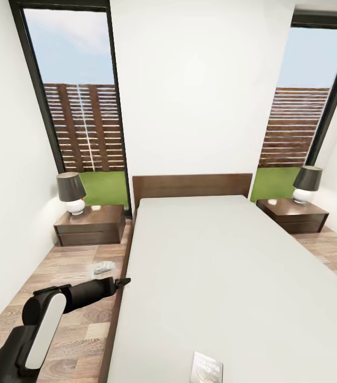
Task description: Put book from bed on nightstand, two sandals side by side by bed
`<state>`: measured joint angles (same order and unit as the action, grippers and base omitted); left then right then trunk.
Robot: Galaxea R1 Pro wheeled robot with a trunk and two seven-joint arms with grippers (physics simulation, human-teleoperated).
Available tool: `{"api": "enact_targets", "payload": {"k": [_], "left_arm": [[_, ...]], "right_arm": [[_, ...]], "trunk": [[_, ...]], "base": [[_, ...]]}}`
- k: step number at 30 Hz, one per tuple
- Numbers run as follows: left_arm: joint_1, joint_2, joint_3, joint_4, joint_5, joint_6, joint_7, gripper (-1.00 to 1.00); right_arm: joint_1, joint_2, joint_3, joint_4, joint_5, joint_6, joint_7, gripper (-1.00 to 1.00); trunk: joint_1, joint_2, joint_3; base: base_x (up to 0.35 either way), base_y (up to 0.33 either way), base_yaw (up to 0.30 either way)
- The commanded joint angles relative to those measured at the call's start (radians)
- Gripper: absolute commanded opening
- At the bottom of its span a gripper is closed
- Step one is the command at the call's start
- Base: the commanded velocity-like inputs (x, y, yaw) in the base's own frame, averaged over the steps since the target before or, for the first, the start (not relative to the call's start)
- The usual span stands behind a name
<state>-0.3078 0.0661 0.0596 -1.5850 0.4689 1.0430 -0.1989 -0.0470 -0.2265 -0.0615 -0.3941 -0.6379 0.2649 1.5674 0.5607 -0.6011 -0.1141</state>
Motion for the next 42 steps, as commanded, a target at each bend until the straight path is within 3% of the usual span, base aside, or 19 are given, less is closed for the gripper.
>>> {"api": "enact_targets", "payload": {"k": [1,22,33,42], "left_arm": [[-0.01,0.002,0.002,-0.001,-0.009,0.004,-0.013,1.0],[-0.049,0.018,0.005,-0.003,-0.006,0.004,-0.024,1.0],[-0.049,0.018,0.005,-0.003,-0.006,0.004,-0.025,1.0],[-0.049,0.018,0.005,-0.003,-0.006,0.004,-0.024,1.0]], "right_arm": [[-0.001,0.001,0.0,0.001,0.0,0.01,0.003,1.0],[-0.001,-0.003,-0.005,0.065,0.001,-0.05,0.003,1.0],[-0.001,-0.005,-0.111,0.116,0.001,-0.114,0.003,1.0],[-0.001,-0.006,-0.137,0.131,0.001,-0.131,0.003,1.0]], "trunk": [[0.004,-0.009,-0.005],[0.085,-0.156,-0.071],[0.127,-0.233,-0.105],[0.161,-0.296,-0.134]], "base": [[0.0,0.0,0.0],[0.0,0.0,0.0],[0.0,0.0,0.0],[0.0,0.0,0.0]]}}
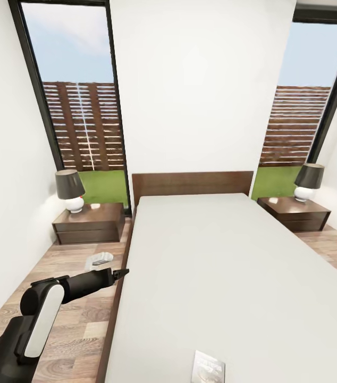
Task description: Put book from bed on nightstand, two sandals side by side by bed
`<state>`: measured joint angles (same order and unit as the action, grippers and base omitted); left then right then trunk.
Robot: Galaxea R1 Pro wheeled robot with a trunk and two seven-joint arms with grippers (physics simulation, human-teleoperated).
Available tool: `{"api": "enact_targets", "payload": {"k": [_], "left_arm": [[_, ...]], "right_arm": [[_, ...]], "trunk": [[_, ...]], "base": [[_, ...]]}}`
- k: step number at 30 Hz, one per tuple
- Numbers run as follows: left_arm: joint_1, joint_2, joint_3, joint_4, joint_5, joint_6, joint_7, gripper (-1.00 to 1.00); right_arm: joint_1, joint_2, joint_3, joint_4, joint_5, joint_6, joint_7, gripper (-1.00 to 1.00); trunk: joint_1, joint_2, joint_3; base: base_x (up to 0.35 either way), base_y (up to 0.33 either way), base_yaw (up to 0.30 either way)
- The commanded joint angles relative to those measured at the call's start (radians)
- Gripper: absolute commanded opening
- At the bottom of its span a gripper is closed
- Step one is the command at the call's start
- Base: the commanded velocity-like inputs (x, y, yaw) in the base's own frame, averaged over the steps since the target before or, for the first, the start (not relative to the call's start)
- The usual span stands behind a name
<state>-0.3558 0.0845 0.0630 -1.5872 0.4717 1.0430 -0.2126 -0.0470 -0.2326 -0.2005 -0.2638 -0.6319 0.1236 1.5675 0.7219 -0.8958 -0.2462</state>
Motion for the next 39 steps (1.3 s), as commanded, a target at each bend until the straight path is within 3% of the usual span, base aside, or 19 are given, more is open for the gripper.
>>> {"api": "enact_targets", "payload": {"k": [1,39], "left_arm": [[-0.001,0.0,0.001,0.0,-0.008,0.004,-0.01,1.0],[-0.001,-0.001,0.0,0.003,-0.008,0.004,-0.005,1.0]], "right_arm": [[-0.001,0.0,0.001,0.001,-0.005,0.01,0.003,1.0],[-0.001,-0.011,-0.005,0.031,-0.006,0.005,0.003,1.0]], "trunk": [[0.004,-0.008,-0.005],[0.15,-0.274,-0.124]], "base": [[0.0,0.0,0.0],[0.0,0.0,0.0]]}}
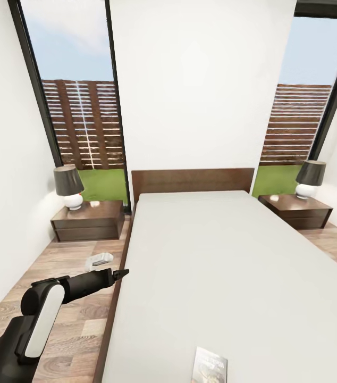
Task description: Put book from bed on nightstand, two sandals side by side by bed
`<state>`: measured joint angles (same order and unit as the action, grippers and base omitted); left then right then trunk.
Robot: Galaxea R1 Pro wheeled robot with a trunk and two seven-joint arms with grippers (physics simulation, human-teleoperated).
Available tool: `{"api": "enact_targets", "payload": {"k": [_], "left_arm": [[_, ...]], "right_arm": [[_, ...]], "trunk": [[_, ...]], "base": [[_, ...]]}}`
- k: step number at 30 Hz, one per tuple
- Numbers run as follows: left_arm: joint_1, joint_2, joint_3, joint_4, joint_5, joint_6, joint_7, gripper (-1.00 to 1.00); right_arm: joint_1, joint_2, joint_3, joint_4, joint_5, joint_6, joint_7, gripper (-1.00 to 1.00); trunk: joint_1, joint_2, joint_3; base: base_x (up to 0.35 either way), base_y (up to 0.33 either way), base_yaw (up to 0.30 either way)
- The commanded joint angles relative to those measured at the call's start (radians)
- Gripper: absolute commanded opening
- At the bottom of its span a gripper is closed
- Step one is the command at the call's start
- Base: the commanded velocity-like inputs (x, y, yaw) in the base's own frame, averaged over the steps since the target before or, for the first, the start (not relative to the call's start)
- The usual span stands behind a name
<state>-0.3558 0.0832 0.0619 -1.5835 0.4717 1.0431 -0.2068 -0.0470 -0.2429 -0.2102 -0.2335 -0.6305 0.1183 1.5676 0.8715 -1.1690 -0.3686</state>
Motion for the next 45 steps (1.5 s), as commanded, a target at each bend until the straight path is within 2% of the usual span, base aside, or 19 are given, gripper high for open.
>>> {"api": "enact_targets", "payload": {"k": [1,45], "left_arm": [[-0.001,0.0,0.002,0.0,-0.008,0.004,-0.011,1.0],[0.0,0.0,0.001,0.0,-0.01,0.004,-0.011,1.0]], "right_arm": [[-0.001,-0.001,0.004,0.0,-0.007,0.011,0.003,1.0],[-0.001,0.002,0.003,0.0,-0.006,0.011,0.003,1.0]], "trunk": [[0.004,-0.008,-0.004],[0.173,-0.316,-0.142]], "base": [[0.0,0.0,0.0],[0.0,0.0,0.0]]}}
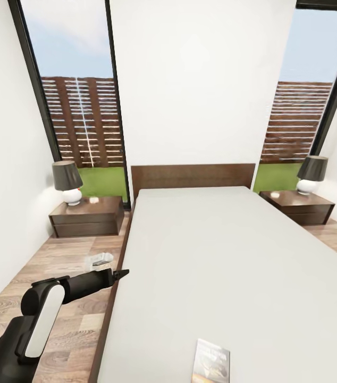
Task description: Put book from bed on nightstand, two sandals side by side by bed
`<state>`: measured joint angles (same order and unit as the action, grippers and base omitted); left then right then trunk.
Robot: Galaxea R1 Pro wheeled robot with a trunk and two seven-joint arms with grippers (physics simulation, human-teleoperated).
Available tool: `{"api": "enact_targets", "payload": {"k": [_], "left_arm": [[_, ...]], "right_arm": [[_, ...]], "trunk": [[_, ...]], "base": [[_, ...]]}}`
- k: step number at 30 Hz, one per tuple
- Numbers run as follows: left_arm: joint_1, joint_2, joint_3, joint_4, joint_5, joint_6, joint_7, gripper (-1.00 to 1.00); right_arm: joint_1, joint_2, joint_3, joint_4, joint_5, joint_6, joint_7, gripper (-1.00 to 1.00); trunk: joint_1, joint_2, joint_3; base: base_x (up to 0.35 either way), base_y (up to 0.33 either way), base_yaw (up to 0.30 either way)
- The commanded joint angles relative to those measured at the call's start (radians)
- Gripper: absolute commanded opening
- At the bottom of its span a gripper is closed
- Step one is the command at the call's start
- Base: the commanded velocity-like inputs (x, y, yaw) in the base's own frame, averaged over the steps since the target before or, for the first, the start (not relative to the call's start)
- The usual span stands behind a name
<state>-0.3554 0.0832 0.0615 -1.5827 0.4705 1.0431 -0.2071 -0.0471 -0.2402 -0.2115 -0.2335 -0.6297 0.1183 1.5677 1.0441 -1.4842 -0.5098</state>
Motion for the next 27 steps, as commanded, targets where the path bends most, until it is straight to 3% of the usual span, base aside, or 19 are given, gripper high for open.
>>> {"api": "enact_targets", "payload": {"k": [1,27], "left_arm": [[-0.001,0.0,0.001,0.0,-0.008,0.004,-0.01,1.0],[0.0,-0.005,0.001,0.0,-0.011,0.004,-0.006,1.0]], "right_arm": [[0.0,0.0,0.004,0.0,-0.007,0.011,0.003,1.0],[0.0,0.0,0.004,0.0,-0.007,-0.001,0.003,1.0]], "trunk": [[0.004,-0.008,-0.004],[0.104,-0.19,-0.086]], "base": [[0.0,0.0,0.0],[0.0,0.0,0.0]]}}
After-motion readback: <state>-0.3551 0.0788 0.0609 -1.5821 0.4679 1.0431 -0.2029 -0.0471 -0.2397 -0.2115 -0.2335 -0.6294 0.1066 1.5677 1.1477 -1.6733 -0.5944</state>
